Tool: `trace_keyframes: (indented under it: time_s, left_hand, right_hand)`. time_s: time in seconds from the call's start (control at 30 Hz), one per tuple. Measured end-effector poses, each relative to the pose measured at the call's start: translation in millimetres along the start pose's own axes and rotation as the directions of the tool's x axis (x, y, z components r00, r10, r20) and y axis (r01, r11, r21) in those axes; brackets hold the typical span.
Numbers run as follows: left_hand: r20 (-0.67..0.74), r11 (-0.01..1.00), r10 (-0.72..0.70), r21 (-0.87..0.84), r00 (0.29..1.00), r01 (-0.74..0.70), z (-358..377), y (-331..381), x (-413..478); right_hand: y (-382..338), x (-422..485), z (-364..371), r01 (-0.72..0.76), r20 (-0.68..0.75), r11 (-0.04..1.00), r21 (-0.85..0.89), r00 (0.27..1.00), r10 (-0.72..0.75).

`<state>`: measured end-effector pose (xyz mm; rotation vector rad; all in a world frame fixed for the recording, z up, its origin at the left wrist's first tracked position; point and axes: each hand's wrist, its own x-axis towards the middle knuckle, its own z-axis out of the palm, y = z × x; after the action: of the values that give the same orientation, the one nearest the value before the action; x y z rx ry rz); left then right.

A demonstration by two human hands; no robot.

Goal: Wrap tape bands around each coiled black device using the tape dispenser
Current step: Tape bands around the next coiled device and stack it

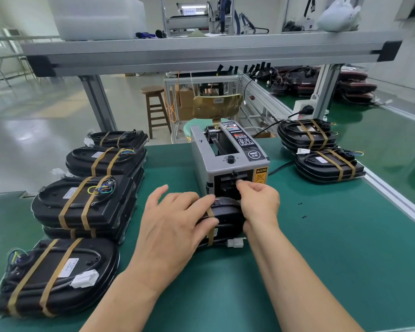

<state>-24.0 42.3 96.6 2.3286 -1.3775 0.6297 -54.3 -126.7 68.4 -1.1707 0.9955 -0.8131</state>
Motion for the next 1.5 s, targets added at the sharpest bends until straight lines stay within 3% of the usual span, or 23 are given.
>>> trace_keyframes:
  time_s: [0.1,0.17,0.27,0.43,0.63,1.03,1.5]
  left_hand:
    - [0.042,1.000,0.014,-0.007,0.999,-0.014,-1.9,-2.4,2.2]
    - [0.026,0.999,0.011,-0.032,1.000,-0.010,-2.4,-2.0,2.5]
    - [0.006,0.999,-0.014,-0.046,1.000,0.014,-0.8,0.3,2.4]
    - [-0.011,0.998,-0.038,-0.053,0.999,0.038,0.1,0.4,2.0]
    - [-0.047,0.996,-0.064,-0.064,0.997,0.061,1.9,1.0,0.2]
    - [-0.114,0.994,-0.004,-0.111,0.993,-0.009,4.5,-1.7,-1.8]
    - [-0.123,0.997,-0.041,-0.077,0.992,0.032,5.1,-0.5,-1.7]
  right_hand:
    - [-5.2,-7.7,-10.0,-0.028,0.035,0.994,0.110,0.999,0.024]
    - [-9.7,-21.7,-16.5,-0.091,0.118,0.967,0.237,0.991,0.064]
    - [-6.7,-45.4,-16.0,-0.111,0.239,0.952,0.284,0.970,0.042]
    - [-2.2,-64.3,-10.3,-0.004,0.148,0.966,0.257,0.988,-0.035]
    - [1.2,-69.0,-7.5,0.047,0.139,0.979,0.197,0.987,-0.076]
    - [8.6,-67.6,-4.9,0.061,0.102,0.980,0.191,0.991,-0.082]
    - [-2.0,-73.3,-1.7,0.016,0.086,0.968,0.252,0.996,-0.039]
